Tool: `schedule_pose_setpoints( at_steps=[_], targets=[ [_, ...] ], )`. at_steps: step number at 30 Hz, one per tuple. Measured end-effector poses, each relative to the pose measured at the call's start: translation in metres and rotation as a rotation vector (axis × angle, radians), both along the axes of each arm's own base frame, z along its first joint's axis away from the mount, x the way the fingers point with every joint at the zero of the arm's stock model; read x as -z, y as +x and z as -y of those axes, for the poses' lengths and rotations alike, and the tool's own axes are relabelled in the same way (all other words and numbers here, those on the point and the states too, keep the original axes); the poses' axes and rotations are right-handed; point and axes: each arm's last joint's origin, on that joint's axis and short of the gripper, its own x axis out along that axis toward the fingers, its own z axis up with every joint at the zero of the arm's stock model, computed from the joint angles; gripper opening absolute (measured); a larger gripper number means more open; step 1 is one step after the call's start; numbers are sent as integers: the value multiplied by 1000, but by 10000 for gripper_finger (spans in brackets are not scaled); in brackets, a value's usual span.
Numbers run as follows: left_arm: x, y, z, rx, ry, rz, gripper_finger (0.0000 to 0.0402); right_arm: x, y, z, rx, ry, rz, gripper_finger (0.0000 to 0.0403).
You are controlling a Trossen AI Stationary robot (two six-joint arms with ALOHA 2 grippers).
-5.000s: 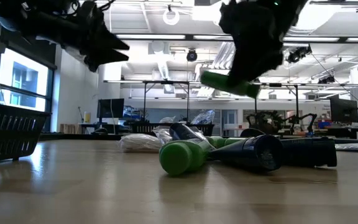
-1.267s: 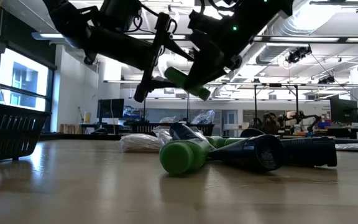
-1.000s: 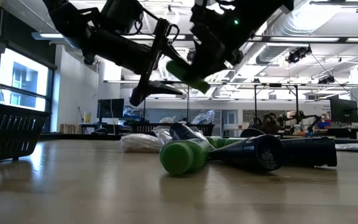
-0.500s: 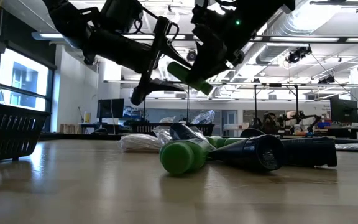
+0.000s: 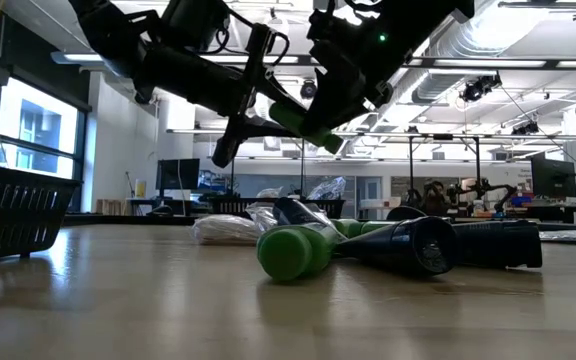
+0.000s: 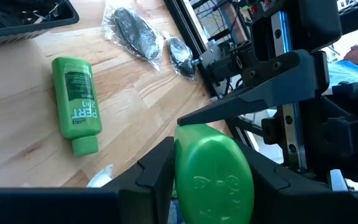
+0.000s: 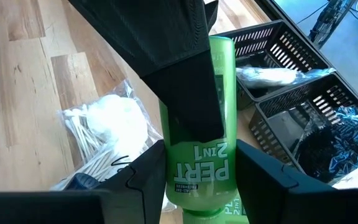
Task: Pick & Place Travel size toiletries
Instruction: Put the green shampoo into the middle left basket
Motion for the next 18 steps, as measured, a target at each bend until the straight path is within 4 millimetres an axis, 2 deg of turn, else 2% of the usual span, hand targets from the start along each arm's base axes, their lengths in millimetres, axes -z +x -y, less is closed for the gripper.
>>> schedule_pose_setpoints(
  at_steps=[18],
  targets=[
    [0, 0, 0, 1, -4, -3, 127, 0, 0, 0, -2, 0, 1, 165]
  ],
)
